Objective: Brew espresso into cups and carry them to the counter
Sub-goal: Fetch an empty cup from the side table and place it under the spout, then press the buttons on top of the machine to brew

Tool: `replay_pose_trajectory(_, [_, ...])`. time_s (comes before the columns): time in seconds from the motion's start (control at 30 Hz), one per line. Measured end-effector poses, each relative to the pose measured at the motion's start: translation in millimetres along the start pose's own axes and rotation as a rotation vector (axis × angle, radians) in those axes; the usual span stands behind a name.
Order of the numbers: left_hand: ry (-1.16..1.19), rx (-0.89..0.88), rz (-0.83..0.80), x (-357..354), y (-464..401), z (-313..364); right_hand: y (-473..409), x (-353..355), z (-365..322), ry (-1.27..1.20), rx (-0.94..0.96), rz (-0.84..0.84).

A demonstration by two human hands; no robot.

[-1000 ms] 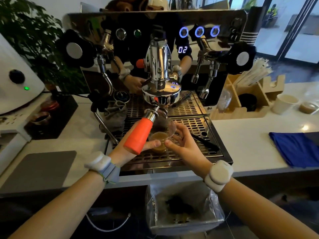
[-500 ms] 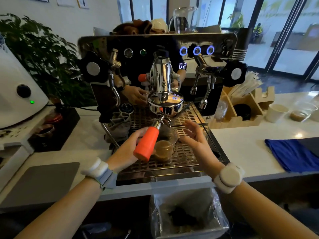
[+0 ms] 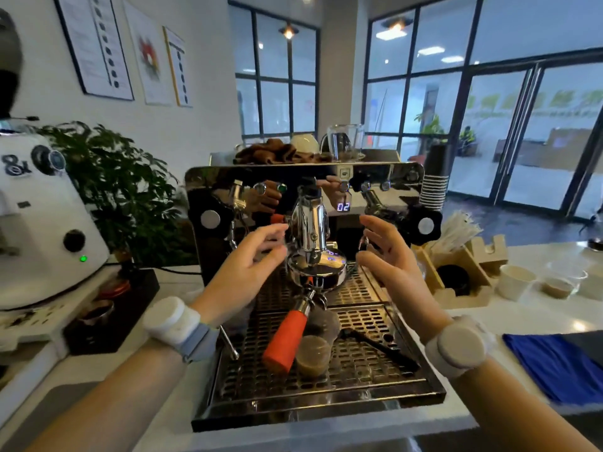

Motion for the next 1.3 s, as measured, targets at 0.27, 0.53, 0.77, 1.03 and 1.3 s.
replay_pose_trajectory(0.27, [-0.108,-0.181,-0.014,10,-20,59,-52,-1,-33,-0.027,0.108,0.065])
replay_pose_trajectory(0.53, [-0.392,-0.38,-0.034,48,-36,108,-102,11,-43,-0.054,0.142,0.211])
replay_pose_trajectory(0.77, [-0.443,-0.312,0.079,79,-45,109,-135,35,-43,0.324,0.115,0.146])
replay_pose_trajectory(1.03, [-0.692,-0.307,0.141,78,-46,96,-160,52,-17,0.86,-0.062,-0.112])
replay_pose_trajectory(1.3, [-0.785,-0.32,0.168,72,-52,88,-177,66,-21,1.002,-0.159,-0.111])
Point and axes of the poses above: each hand's wrist, its own y-axis away from the middle knuckle, its own x-axis out of the back of the hand, z = x × y, the point moved 2 cm from there along -y, towards the middle knuckle, and after that the axes turned 9 degrees about x, right-handed, at the moved point
